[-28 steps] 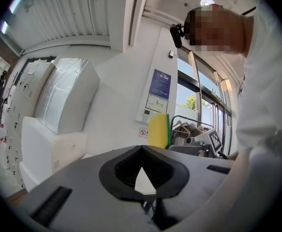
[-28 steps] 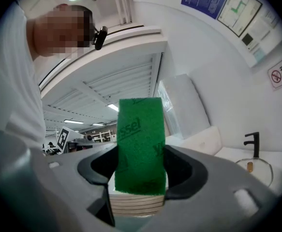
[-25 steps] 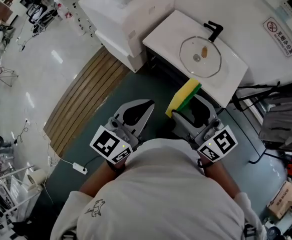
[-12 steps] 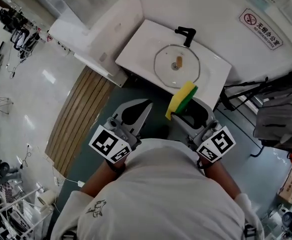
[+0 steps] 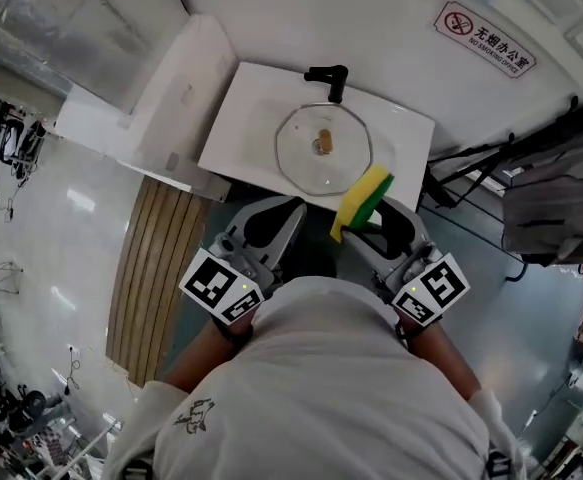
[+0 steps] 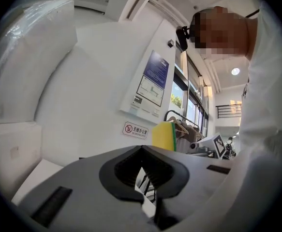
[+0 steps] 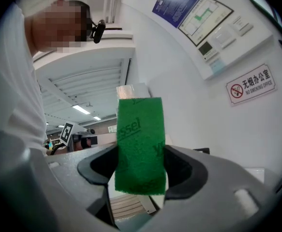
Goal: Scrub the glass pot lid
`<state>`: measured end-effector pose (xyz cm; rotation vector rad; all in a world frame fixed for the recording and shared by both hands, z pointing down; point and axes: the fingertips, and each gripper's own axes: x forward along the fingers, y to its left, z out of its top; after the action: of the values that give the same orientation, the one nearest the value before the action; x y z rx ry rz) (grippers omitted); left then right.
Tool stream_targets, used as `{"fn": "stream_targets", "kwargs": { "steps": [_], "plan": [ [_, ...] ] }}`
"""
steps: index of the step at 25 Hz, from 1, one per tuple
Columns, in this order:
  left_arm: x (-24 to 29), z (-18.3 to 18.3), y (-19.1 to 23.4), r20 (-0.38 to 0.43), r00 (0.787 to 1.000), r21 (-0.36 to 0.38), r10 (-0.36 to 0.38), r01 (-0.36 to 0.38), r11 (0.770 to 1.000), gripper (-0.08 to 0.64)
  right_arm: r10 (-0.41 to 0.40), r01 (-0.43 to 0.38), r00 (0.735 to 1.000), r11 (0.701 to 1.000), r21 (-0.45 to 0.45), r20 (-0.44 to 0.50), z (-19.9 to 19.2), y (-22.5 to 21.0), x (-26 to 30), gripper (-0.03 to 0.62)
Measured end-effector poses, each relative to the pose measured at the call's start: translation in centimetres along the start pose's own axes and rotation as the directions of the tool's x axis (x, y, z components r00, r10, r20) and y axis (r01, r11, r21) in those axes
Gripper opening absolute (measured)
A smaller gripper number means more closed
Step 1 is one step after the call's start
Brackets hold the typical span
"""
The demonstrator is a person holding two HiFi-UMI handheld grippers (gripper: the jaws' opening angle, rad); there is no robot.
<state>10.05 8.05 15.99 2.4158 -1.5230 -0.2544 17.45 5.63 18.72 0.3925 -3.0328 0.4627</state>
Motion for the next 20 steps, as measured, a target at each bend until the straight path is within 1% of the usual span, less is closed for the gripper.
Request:
{"fn": "stream_targets", "kwargs": {
  "steps": [6,9,11,17,20],
  "plan": [
    [3.3,1.5,5.0,-0.038,0.993,-0.018,-0.113,0.113,0.993,-0.002,-0.112,0.112,0.994,0.994,0.013,0.012,1.1,-3.2,3.8,0.290],
    [4.2,2.3,7.6,-0.043,0.983,-0.023,-0.179,0.178,0.984,-0.002,-0.152,0.152,0.988,0.988,0.023,0.015,1.2,-4.5,6.5,0.290],
    [4.6,3.1,9.5,-0.048,0.974,-0.013,-0.220,0.219,0.976,-0.002,-0.173,0.173,0.985,0.985,0.024,0.020,1.4,-5.2,8.6,0.290],
    [4.6,6.0,15.1,-0.050,0.958,0.019,-0.282,0.284,0.959,-0.002,-0.235,0.235,0.971,0.972,-0.007,0.035,3.5,-5.9,14.4,0.290],
    [4.6,6.9,17.7,-0.069,0.947,0.019,-0.314,0.316,0.948,-0.002,-0.277,0.278,0.960,0.960,-0.019,0.048,4.4,-6.1,16.5,0.290]
  ]
}}
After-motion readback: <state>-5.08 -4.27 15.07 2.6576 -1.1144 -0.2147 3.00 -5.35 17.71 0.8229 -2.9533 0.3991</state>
